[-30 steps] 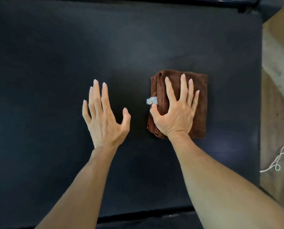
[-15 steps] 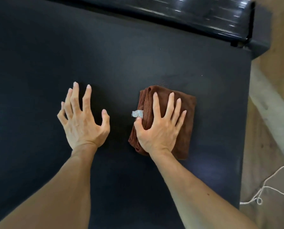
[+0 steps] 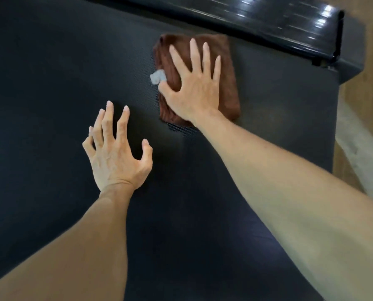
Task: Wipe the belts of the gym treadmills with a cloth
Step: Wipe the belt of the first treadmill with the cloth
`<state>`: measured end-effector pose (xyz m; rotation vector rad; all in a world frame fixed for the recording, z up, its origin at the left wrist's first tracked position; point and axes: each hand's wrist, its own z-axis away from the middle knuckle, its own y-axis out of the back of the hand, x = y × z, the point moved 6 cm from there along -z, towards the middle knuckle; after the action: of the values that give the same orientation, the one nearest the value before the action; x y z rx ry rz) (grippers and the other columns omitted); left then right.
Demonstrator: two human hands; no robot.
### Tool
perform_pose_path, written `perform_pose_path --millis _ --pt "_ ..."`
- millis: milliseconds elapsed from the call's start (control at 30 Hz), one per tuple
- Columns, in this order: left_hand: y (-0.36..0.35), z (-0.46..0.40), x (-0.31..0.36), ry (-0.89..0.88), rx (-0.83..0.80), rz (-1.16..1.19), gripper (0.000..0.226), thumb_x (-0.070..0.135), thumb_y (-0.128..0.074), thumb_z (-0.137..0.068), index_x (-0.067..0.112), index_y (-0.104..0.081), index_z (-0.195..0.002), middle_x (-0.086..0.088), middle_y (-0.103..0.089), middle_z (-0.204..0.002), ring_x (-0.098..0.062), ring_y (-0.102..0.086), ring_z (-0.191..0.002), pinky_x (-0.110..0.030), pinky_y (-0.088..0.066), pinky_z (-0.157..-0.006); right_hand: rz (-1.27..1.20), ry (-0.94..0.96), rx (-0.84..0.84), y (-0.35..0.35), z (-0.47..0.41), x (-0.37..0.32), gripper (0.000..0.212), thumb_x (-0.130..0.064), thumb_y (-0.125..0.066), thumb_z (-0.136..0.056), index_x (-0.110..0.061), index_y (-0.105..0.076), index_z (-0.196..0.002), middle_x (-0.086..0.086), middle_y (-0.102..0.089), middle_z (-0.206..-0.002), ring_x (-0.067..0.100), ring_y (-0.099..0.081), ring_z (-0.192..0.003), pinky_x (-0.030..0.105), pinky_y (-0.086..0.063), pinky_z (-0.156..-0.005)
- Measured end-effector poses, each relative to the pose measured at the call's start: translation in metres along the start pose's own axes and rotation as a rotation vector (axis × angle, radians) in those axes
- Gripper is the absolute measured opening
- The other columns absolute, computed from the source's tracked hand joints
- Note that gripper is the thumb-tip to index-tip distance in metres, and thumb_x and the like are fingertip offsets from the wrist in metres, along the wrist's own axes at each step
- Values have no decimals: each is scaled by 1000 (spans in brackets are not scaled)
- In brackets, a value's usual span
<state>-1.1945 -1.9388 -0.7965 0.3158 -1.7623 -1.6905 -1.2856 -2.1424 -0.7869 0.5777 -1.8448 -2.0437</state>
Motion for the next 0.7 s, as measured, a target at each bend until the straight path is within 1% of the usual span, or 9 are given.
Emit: perform_pose_path --millis 67,133,167,233,300,333,433,567,700 --pt "0 1 -1 0 6 2 76 46 -55 -92 26 -27 -159 2 -10 -171 -21 -11 -157 -51 -20 -121 -32 117 13 0 33 5 78 -72 -34 -93 -40 -24 -163 6 -11 -174 31 -3 -160 57 -3 -127" --pt "0 1 1 -1 19 4 74 46 -53 -92 26 -27 -159 2 -11 -170 -22 -12 -157 -50 -20 -121 -46 151 20 -2 70 38 75 -70 -39 -94 -41 -28 -162 3 -13 -174 28 -5 -161 54 -3 -128" --pt "-1 1 1 0 24 4 74 47 -52 -92 27 -27 -159 2 -11 -170 -22 -12 -157 -50 -19 -121 -50 112 35 -1 81 58 72 -68 -41 -94 -42 -30 -161 2 -15 -173 28 -7 -160 54 -4 -128" --pt "-1 2 1 -1 22 0 74 48 -49 -91 27 -26 -159 2 -11 -170 -22 -13 -157 -50 -19 -121 -41 -67 78 3 80 91 68 -65 -40 -95 -44 -34 -159 2 -19 -172 29 -11 -160 55 -7 -128" --pt "-2 2 2 0 18 -6 76 51 -43 -90 27 -26 -159 1 -11 -170 -22 -13 -157 -50 -20 -120 -21 -220 82 3 56 103 67 -65 -35 -96 -45 -32 -160 2 -19 -173 30 -11 -159 56 -6 -128" --pt "-2 2 2 -2 15 -14 77 52 -41 -89 26 -26 -159 2 -10 -171 -22 -12 -157 -50 -21 -120 -12 -243 68 3 40 100 67 -66 -32 -97 -45 -29 -161 3 -17 -173 30 -9 -160 56 -5 -128" --pt "-3 1 3 -1 14 -29 77 54 -41 -88 27 -26 -159 2 -9 -171 -21 -12 -157 -49 -22 -120 -1 -124 29 5 9 77 70 -67 -29 -98 -43 -23 -163 5 -10 -174 31 -4 -160 58 -2 -128" --pt "-3 1 0 -2 1 -43 77 54 -42 -89 28 -27 -160 1 -9 -171 -21 -12 -157 -48 -22 -121 25 116 -1 0 33 61 72 -70 -30 -98 -41 -22 -164 3 -6 -175 31 -1 -161 57 0 -128" --pt "-4 2 2 3 -2 -47 78 54 -44 -89 27 -27 -160 1 -8 -171 -22 -10 -158 -48 -20 -122 50 93 -17 -1 28 59 74 -73 -22 -97 -42 -20 -164 2 -6 -175 32 -1 -160 57 -1 -128"
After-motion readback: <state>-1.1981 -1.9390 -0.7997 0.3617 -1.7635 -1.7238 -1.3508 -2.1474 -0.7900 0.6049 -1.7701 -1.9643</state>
